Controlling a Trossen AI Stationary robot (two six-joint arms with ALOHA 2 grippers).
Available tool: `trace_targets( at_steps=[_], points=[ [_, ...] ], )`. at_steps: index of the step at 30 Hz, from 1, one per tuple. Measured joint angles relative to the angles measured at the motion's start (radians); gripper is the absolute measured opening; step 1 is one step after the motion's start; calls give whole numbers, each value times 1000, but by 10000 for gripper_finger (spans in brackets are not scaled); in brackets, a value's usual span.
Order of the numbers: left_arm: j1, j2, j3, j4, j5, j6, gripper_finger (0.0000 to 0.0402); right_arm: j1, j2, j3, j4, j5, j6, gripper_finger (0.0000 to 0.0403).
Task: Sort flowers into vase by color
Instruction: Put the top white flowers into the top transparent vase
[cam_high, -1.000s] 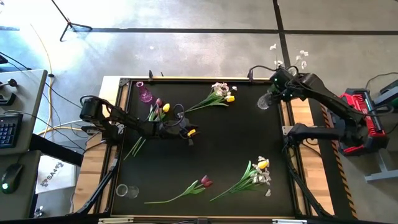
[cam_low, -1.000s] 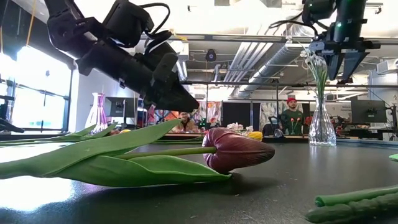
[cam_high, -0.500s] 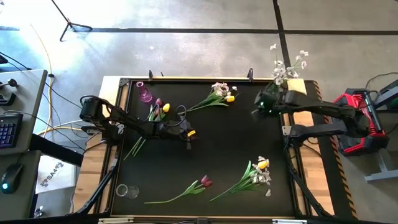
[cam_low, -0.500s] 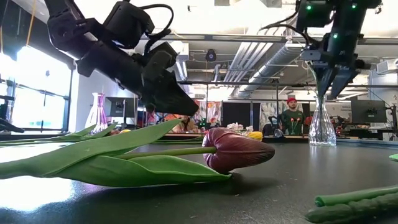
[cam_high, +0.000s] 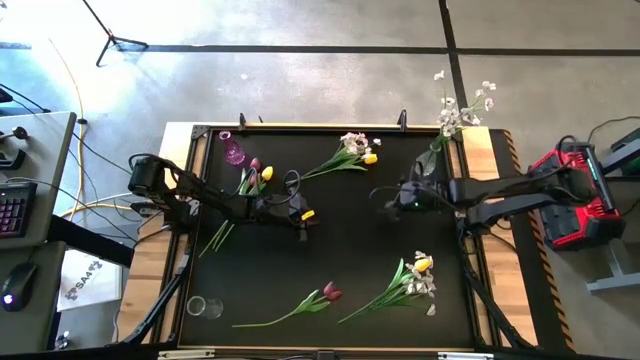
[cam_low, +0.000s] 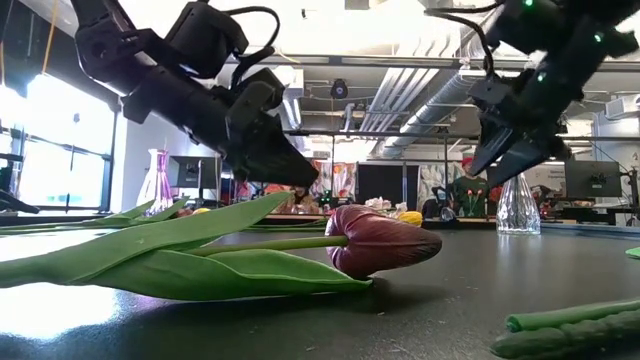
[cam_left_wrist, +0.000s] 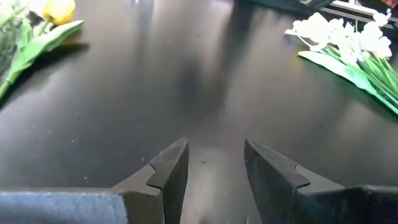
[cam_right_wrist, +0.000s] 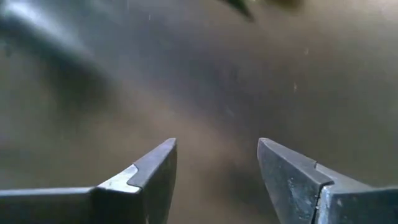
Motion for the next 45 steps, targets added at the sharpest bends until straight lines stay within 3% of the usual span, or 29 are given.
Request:
trace_targets(
  at_steps=[2, 8, 15, 26, 29, 33, 38, 45],
  points=[
    [0, 0, 0, 9, -2, 0, 139, 16, 1, -57, 115, 58, 46, 212],
    [-14, 0, 0, 30, -18, 0, 127, 48, 1, -178, 401, 60, 86, 212],
    [37, 0, 31, -12, -58, 4, 126, 95, 2, -180, 440, 134, 137, 212],
    [245, 0, 229, -422, -55, 85, 120, 189, 2, -180, 457, 291, 161, 212],
    [306, 0, 263, -472, 4, 116, 120, 222, 2, -180, 457, 323, 161, 212],
    [380, 5, 282, -492, 96, 136, 120, 252, 2, -180, 456, 356, 169, 212],
    [433, 22, 284, -469, 126, 175, 119, 261, 2, -180, 455, 381, 166, 212],
    [469, 162, 343, -455, 165, 186, 119, 238, 2, -180, 454, 437, 112, 212]
  ],
)
